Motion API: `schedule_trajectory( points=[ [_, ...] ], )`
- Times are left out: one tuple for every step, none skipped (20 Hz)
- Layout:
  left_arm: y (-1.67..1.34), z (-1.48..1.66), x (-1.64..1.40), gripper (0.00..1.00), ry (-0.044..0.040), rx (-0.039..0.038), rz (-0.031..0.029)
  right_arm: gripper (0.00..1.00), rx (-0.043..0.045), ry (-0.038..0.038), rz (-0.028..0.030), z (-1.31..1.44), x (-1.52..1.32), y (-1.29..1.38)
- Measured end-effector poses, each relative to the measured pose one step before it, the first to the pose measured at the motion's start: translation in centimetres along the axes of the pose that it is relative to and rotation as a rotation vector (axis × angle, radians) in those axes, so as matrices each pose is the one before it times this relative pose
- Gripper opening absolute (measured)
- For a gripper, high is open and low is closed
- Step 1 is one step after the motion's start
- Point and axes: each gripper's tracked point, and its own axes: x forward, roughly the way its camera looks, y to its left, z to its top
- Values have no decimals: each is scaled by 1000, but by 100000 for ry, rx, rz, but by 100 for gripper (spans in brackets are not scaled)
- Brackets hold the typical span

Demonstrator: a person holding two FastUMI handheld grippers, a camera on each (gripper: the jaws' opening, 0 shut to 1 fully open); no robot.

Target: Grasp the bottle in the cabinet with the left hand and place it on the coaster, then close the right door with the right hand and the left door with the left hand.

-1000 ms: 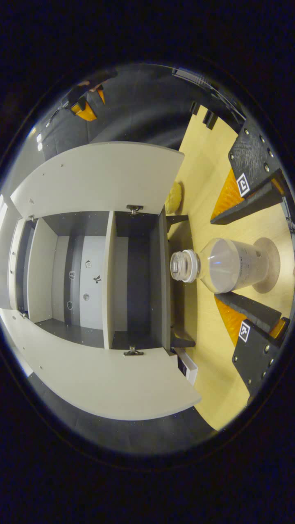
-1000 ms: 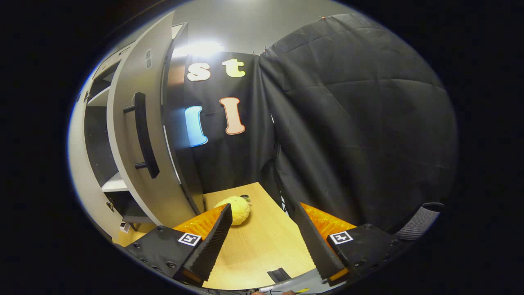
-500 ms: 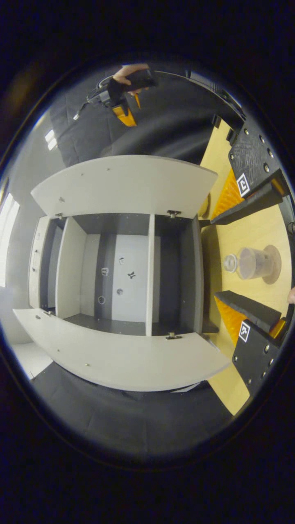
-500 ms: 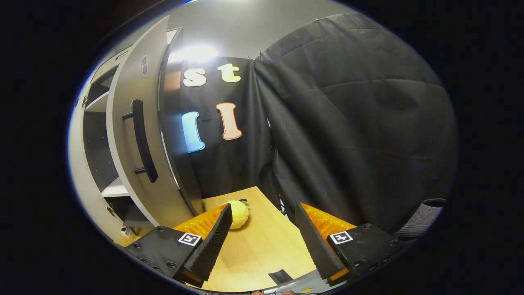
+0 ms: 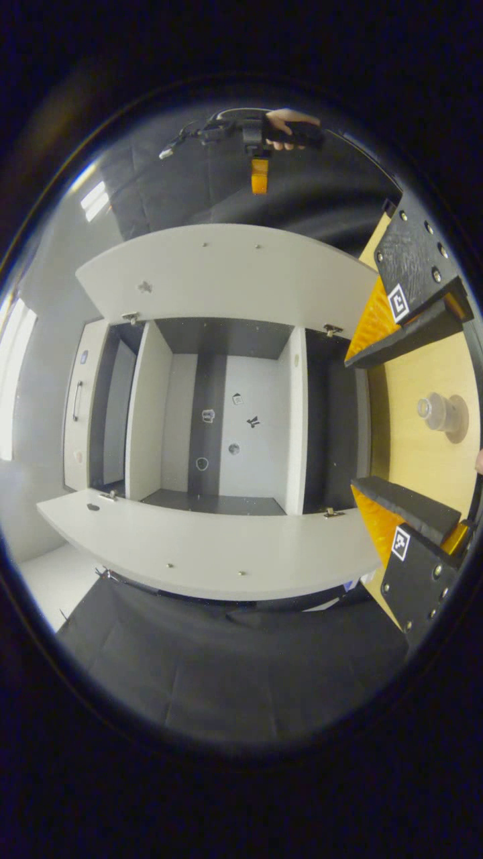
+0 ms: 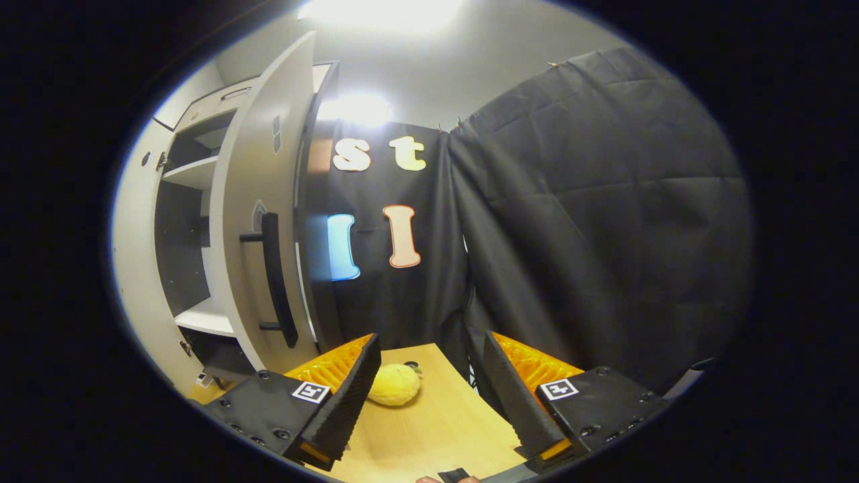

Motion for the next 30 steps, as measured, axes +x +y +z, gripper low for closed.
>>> schedule_trajectory(
  points=[
    [578, 1018, 411, 99, -68, -2027, 1993, 98, -188, -1850, 706, 665, 314, 321],
    [679, 1014, 511, 99, -221, -1487, 2198, 98, -388, -1298, 603, 244, 475, 248],
    [510, 850, 658, 99, -76, -944, 2044, 98, -487, -714, 811, 143, 369, 273],
    [587, 993, 647, 99, -544, -473, 1839, 98, 382, -588, 1179, 146, 431, 347],
    [560, 971, 427, 99, -1071, -67, 1979, 98, 1531, -435, 1783, 297, 527, 447],
    [573, 907, 608, 99, -690, 232, 1721, 98, 1378, -472, 1879, 285, 563, 420],
    [524, 257, 682, 99, 980, 424, 2171, 98, -345, 142, 1487, 301, 691, 102],
    [517, 192, 652, 88, 1825, 612, 1815, 98, -1975, 699, 200, -25, 750, -367],
    [292, 361, 479, 99, 650, 1057, 1196, 98, -1675, -60, 576, 153, 721, -216],
    [313, 654, 454, 99, -190, 1091, 1345, 98, -121, -61, 2263, 369, 671, 562],
    [285, 604, 261, 99, -603, 1008, 1489, 98, 939, 115, 3178, 311, 641, 772],
    [230, 645, 288, 93, -344, 403, 1442, 98, 1314, 388, 2871, 198, 610, 440],
    [20, 342, 175, 93, -301, -595, 783, 98, 1575, 580, 2528, 286, 563, 459],
    [-252, 578, 80, 93, -779, -1719, -31, 98, 1635, 990, 2601, 97, 475, 377],
    [-175, 316, 110, 93, -646, -2455, 33, 98, 1500, 821, 2305, 130, 408, 382],
    [-41, 416, 45, 93, -1114, -1931, 451, 98, 1192, 1153, 1560, 81, 417, 57],
    [108, 395, 189, 93, -1321, -674, 999, 98, 855, 720, 1695, 108, 366, 109],
    [169, 193, 179, 93, -645, 687, 1571, 98, 802, 241, 1470, 197, 225, 208],
    [147, -72, 42, 93, -154, 1472, 1626, 98, 1311, -138, 1794, 295, 170, 278],
    [230, -67, 148, 93, -41, 1410, 1666, 98, 1885, -254, 2268, 197, 92, 497],
    [83, -166, 114, 93, 390, 419, 1284, 98, 2227, 550, 1945, 82, 128, 479],
    [-211, -224, 103, 93, 420, -676, -273, 98, 1995, 858, 2053, 6, -40, 535],
    [-313, -234, -34, 93, 319, -900, -1520, 98, 1036, 708, 1694, 108, 6, 536],
    [-286, -229, -42, 93, 420, -254, -1484, 97, 468, 803, 1314, 10, 51, 410],
    [-38, -276, -17, 93, 285, 660, -766, 97, -520, 410, -1206, 9, 25, 74],
    [167, -128, 92, 93, 40, 1069, -242, 97, -928, -253, -1293, 147, -365, -73],
    [56, -41, 70, 93, -55, 802, -728, 98, -714, -446, -1265, 69, -84, 155],
    [2, -120, 143, 93, -66, 101, -1190, 97, -1107, -763, -1336, 74, -4, 162],
    [42, -410, -11, 93, 244, -890, -1311, 97, -1341, -1253, -1805, 180, -169, 137],
    [30, -369, 70, 93, 343, -1161, -1821, 97, -1517, -1182, -1906, 50, -310, 175]
  ],
)
